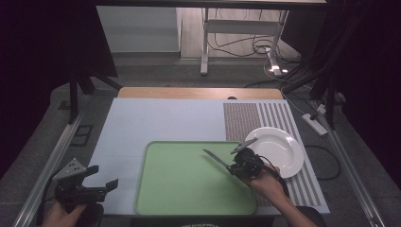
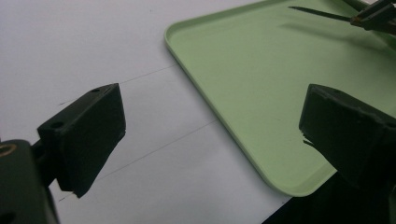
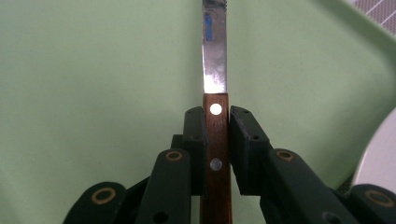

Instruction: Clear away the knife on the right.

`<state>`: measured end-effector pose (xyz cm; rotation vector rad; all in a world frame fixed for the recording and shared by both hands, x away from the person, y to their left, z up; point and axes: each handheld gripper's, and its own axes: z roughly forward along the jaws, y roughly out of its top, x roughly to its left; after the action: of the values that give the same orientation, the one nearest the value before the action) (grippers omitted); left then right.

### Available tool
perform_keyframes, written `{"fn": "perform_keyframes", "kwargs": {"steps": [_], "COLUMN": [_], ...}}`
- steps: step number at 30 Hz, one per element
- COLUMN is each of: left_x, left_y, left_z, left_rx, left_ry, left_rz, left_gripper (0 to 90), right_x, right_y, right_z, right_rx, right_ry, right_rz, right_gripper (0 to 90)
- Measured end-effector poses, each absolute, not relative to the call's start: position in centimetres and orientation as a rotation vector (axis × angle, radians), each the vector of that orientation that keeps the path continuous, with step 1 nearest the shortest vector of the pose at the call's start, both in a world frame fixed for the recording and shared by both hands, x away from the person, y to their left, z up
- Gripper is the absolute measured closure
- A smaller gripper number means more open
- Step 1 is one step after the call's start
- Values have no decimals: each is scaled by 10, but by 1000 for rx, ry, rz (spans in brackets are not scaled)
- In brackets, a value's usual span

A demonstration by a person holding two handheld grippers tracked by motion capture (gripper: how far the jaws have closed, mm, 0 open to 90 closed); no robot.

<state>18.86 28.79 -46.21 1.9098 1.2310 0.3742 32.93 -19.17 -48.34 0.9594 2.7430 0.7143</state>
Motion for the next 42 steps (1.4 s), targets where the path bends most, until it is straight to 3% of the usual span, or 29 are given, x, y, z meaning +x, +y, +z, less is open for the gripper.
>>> {"fn": "perform_keyframes", "kwargs": {"steps": [8, 10, 12, 13, 15, 16, 25, 42], "left_x": [189, 188, 189, 189, 189, 189, 188, 189], "left_y": [288, 287, 287, 287, 287, 287, 287, 287], "left_z": [-462, -462, -462, -462, -462, -462, -462, -462], "left_rx": [1912, 1915, 1915, 1917, 1918, 1917, 1916, 1917], "left_ry": [1231, 1231, 1231, 1230, 1229, 1230, 1232, 1232], "left_rz": [377, 379, 379, 379, 380, 380, 380, 379], "left_gripper": [70, 70, 70, 71, 71, 71, 71, 71], "right_x": [331, 332, 333, 334, 335, 334, 342, 358], "right_y": [-186, -187, -188, -188, -186, -183, -147, -185], "right_z": [-502, -500, -493, -488, -479, -475, -496, -500], "right_rx": [949, 930, 916, 907, 874, 824, 658, 843], "right_ry": [2812, 2818, 2792, 2779, 2792, 2801, 2933, 2864], "right_rz": [593, 594, 622, 649, 704, 714, 576, 526], "right_gripper": [761, 679, 660, 699, 883, 898, 898, 898]}}
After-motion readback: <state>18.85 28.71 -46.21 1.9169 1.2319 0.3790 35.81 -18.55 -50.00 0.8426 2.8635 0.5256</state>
